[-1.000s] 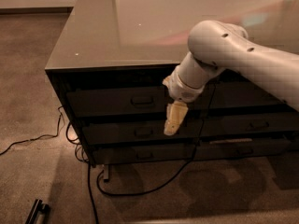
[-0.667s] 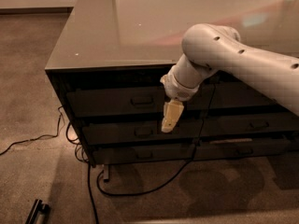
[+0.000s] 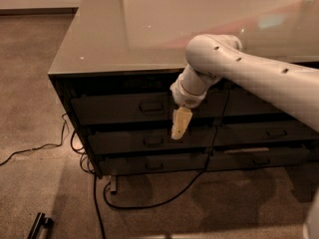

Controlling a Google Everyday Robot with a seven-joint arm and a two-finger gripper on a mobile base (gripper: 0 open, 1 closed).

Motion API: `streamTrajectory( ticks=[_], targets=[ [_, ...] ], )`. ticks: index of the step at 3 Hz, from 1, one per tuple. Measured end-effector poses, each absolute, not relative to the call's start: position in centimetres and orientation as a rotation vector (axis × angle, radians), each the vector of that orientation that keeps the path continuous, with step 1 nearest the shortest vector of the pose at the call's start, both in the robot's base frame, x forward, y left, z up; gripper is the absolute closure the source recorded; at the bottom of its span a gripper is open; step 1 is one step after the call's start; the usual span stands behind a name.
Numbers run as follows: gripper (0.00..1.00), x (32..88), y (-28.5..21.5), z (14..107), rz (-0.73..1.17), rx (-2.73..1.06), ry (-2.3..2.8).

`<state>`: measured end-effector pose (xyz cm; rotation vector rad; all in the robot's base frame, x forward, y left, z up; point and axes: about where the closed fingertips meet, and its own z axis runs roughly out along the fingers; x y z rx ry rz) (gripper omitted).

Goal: Open top drawer

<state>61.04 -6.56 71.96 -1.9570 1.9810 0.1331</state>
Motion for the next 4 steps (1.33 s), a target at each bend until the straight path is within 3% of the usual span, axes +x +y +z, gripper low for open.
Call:
streamTrajectory(
  ticks=[2, 4],
  targets=[
    [0.0, 66.1, -4.5, 71.3, 0.176, -1.955, 1.94],
    [0.0, 66.4, -4.2, 70.2, 0.246, -1.925, 1.961]
  ],
)
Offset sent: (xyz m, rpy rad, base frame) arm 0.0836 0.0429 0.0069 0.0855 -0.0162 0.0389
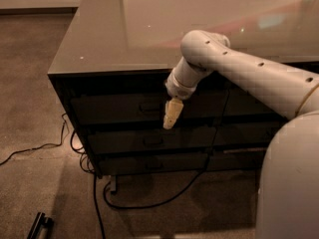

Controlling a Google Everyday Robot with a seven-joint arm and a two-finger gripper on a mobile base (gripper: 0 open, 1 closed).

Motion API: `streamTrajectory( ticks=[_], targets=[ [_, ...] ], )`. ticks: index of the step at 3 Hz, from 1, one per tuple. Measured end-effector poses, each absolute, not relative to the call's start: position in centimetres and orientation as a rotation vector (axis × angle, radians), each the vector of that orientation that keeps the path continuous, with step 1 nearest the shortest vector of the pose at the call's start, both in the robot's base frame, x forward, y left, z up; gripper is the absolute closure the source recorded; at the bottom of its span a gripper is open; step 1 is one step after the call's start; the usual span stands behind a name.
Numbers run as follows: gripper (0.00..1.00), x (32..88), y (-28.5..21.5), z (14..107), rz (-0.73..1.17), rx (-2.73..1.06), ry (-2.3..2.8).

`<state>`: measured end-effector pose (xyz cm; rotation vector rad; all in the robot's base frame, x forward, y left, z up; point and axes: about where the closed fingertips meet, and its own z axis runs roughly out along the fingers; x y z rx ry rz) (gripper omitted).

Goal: Open top drawer

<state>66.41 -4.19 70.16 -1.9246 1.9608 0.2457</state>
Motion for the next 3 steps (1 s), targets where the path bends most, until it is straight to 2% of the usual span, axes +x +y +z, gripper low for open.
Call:
streamTrajectory(
  ticks=[2, 3],
  targets=[
    [0.0, 66.8, -5.8, 65.5, 0.302, -1.896, 2.068],
    [0.19, 66.8, -6.2, 65.3, 0.307, -1.892, 2.083]
  ],
)
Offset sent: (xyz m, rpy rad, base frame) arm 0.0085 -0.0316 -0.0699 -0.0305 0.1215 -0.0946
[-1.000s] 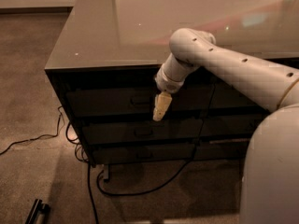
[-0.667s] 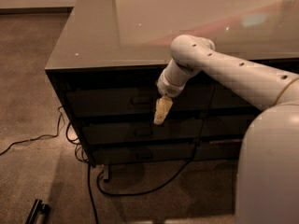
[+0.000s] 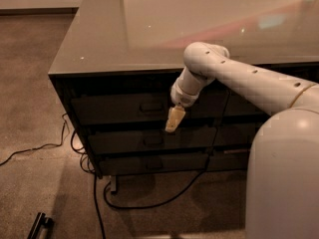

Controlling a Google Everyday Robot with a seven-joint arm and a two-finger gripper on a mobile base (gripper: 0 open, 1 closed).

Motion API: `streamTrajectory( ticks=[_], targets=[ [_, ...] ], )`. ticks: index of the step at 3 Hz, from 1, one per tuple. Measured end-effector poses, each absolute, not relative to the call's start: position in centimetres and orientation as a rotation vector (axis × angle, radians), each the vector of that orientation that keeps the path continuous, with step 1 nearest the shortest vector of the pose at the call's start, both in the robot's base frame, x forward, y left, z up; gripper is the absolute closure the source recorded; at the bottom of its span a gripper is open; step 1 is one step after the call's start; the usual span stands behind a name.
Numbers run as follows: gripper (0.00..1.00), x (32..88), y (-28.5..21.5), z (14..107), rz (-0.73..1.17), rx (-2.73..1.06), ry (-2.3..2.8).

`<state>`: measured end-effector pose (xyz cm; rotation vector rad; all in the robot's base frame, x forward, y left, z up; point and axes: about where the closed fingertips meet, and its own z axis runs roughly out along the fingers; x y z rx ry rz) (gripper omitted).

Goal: Open top drawer

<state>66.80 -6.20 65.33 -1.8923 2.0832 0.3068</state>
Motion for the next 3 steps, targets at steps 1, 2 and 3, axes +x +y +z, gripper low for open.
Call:
streamTrajectory(
  ticks=[1, 2, 3],
  targets=[
    [0.57, 66.6, -6.5, 65.9, 0.312, -1.887, 2.1],
    [0.81, 66.6, -6.5, 66.8, 0.312, -1.887, 2.1],
    [1.0, 66.6, -6.5, 67.7, 0.312, -1.887, 2.1]
  ],
)
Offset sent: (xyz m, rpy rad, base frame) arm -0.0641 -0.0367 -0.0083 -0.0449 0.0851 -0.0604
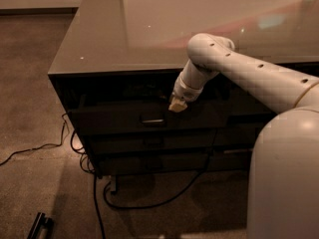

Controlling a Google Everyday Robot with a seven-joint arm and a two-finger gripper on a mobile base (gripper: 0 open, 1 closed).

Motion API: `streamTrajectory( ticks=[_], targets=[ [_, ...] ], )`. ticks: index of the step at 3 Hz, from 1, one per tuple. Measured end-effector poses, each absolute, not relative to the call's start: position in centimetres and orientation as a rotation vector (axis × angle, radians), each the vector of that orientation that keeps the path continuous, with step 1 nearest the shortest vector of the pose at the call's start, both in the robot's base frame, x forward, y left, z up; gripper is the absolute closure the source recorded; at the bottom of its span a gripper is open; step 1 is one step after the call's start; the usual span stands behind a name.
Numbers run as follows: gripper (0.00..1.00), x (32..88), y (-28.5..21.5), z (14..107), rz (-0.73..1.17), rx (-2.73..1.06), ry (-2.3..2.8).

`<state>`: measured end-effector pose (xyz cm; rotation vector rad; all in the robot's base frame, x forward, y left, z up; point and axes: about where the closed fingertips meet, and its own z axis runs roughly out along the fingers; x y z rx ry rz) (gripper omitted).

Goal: Open top drawer

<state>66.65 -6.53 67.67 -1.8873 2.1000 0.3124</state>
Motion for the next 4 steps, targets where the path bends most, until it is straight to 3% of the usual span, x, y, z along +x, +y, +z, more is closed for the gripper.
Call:
streamTrajectory(
  ticks=[1, 3, 4],
  targets=[
    [0.0, 66.6, -6.5, 67.7, 0.312, -1.887, 2.1],
    [0.0, 65.1, -6.8, 67.9, 0.335, -1.89, 2.075],
    [0.0, 61.2, -7.5, 67.5, 0.371, -1.887, 2.08]
  ],
)
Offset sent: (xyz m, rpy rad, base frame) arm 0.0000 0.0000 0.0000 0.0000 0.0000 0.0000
